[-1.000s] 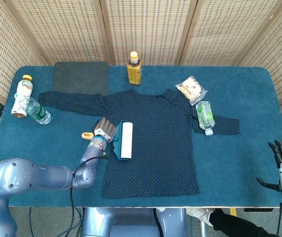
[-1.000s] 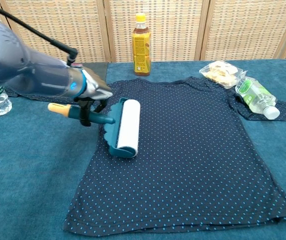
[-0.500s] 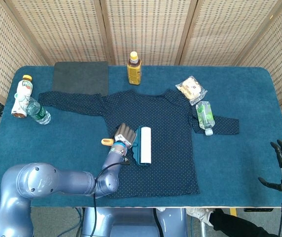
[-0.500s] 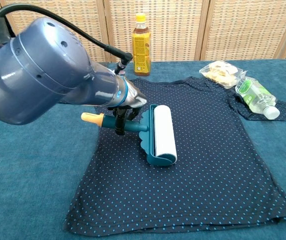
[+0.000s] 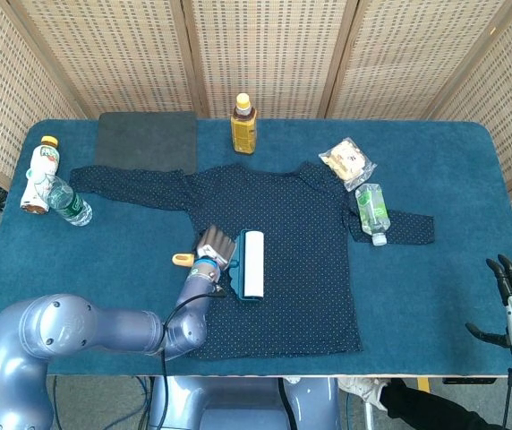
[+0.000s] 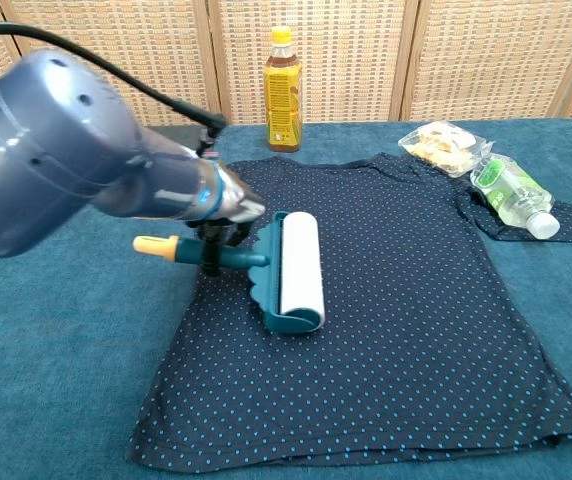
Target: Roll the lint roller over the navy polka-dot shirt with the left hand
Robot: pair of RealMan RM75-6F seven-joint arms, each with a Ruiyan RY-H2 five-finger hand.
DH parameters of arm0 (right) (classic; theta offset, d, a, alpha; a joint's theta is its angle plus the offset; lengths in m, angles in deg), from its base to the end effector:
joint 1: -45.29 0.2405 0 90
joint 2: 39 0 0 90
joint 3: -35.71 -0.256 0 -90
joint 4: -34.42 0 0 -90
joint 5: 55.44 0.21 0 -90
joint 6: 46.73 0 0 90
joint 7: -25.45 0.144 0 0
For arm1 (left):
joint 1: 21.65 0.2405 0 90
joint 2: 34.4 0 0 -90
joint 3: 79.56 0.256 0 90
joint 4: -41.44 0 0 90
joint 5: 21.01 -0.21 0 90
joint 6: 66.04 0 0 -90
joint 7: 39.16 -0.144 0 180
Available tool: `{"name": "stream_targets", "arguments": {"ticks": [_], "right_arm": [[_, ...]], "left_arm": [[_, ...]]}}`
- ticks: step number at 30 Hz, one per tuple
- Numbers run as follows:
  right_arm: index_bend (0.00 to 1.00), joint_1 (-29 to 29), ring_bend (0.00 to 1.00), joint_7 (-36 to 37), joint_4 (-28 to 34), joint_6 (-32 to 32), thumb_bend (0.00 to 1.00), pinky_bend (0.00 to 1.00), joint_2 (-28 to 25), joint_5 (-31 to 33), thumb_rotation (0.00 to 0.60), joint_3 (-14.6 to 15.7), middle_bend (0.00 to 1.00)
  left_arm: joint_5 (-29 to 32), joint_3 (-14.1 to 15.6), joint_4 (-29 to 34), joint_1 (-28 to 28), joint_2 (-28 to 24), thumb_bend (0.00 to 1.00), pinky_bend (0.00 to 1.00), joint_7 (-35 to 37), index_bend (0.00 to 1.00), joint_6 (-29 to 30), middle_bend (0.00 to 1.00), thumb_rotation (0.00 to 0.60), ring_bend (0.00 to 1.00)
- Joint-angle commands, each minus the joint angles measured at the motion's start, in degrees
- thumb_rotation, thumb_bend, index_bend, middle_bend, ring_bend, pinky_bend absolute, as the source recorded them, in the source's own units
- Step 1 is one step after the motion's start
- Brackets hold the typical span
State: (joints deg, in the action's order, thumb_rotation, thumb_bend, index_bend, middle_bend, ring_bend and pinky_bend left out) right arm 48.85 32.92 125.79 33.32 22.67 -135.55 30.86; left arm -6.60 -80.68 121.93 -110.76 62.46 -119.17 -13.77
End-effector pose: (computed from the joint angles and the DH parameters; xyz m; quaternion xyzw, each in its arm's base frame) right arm -0.3370 -0.1804 0.1748 0.5463 -0.4515 0.3758 0.5971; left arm -0.0288 0.3777 -0.0833 -0.8654 -0.2023 0.0083 0.4584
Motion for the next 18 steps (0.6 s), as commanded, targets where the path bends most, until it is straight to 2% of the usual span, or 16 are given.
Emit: {"name": "stream_targets", "arguments": {"ticks": [1, 5, 12, 18], "right_arm": [[0.0, 0.01, 0.0, -0.29, 0.14, 0.04, 0.08, 0.0, 0.06, -0.19, 0.6, 0.13, 0.0], [0.0, -0.04, 0.0, -0.74, 0.35, 0.34, 0.08, 0.0, 0.14, -0.57, 0.6, 0.25, 0.0], [0.0, -0.14, 0.0, -1.69, 0.79, 0.97, 0.08, 0.0, 0.2, -1.05, 0.6, 0.36, 0.0], [0.0, -0.25, 0.0, -2.64, 1.33, 1.55, 0.08, 0.0, 0.29, -1.89, 0.6, 0.68, 0.0]], "left_arm": [[-1.52, 1.29, 1.89, 2.03, -1.98, 0.62, 0.69, 1.38, 0.89, 0.21, 0.93, 0.6, 0.78], [-3.73, 3.24, 4.02, 4.42, -4.97, 0.62, 0.69, 2.93, 0.89, 0.63, 0.93, 0.6, 0.78], [-11.52, 5.72, 7.56, 9.77, -11.26, 0.62, 0.69, 9.2, 0.89, -0.38, 0.92, 0.6, 0.78], [-17.82, 6.5, 8.24, 13.33, -14.44, 0.61, 0.63, 14.53, 0.88, -1.56, 0.81, 0.6, 0.69]]}}
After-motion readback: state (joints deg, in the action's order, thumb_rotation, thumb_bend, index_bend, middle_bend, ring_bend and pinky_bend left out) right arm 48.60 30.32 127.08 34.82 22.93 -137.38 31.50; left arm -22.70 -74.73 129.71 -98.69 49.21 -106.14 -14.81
